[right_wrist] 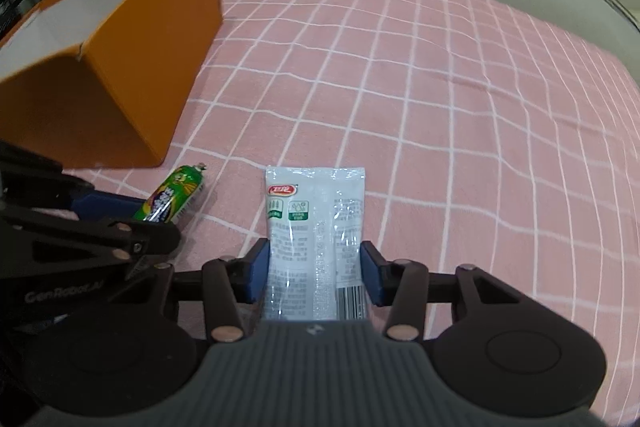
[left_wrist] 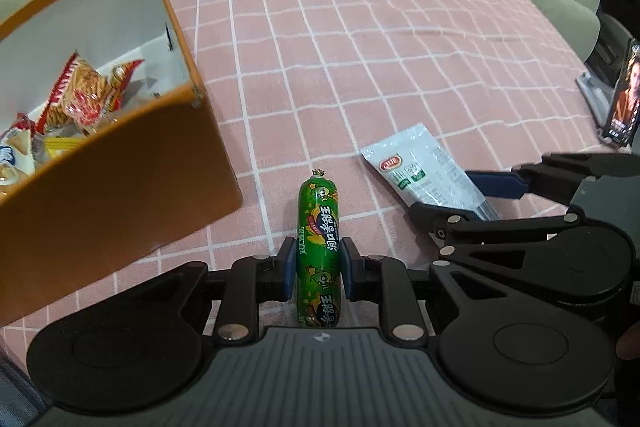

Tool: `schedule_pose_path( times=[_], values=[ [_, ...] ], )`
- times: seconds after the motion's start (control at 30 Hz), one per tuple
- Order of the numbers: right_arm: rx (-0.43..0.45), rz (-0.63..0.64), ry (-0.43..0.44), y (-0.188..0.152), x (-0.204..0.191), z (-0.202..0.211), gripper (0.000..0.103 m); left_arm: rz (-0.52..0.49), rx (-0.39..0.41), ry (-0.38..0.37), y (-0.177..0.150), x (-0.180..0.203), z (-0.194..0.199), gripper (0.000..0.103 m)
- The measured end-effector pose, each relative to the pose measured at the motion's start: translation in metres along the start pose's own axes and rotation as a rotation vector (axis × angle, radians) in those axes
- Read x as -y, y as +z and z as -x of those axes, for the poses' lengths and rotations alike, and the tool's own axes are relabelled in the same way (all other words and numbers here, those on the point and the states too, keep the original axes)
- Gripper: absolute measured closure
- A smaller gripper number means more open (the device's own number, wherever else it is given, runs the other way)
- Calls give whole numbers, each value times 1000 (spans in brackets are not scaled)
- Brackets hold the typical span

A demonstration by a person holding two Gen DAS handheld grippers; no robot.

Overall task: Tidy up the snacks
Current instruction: 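Lift and carry the sausage stick and white packet over the box with both tools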

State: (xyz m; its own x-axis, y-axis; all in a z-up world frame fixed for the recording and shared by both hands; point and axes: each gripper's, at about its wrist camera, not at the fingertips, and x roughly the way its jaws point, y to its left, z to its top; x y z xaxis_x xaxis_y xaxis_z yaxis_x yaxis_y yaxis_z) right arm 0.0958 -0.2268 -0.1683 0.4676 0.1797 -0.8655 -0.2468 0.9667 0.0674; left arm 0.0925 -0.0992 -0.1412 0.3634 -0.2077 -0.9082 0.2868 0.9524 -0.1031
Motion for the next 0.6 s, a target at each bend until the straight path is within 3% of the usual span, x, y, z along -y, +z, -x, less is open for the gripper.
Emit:
schedule_pose_path(
  times=[0.13, 0.6],
  values=[
    [24, -9, -17, 0, -4, 19, 58, 6, 28, -8, 1, -4, 21, 79],
    [189, -4, -9, 20, -27, 99, 58, 66, 256, -25, 4, -25, 110, 79]
  ],
)
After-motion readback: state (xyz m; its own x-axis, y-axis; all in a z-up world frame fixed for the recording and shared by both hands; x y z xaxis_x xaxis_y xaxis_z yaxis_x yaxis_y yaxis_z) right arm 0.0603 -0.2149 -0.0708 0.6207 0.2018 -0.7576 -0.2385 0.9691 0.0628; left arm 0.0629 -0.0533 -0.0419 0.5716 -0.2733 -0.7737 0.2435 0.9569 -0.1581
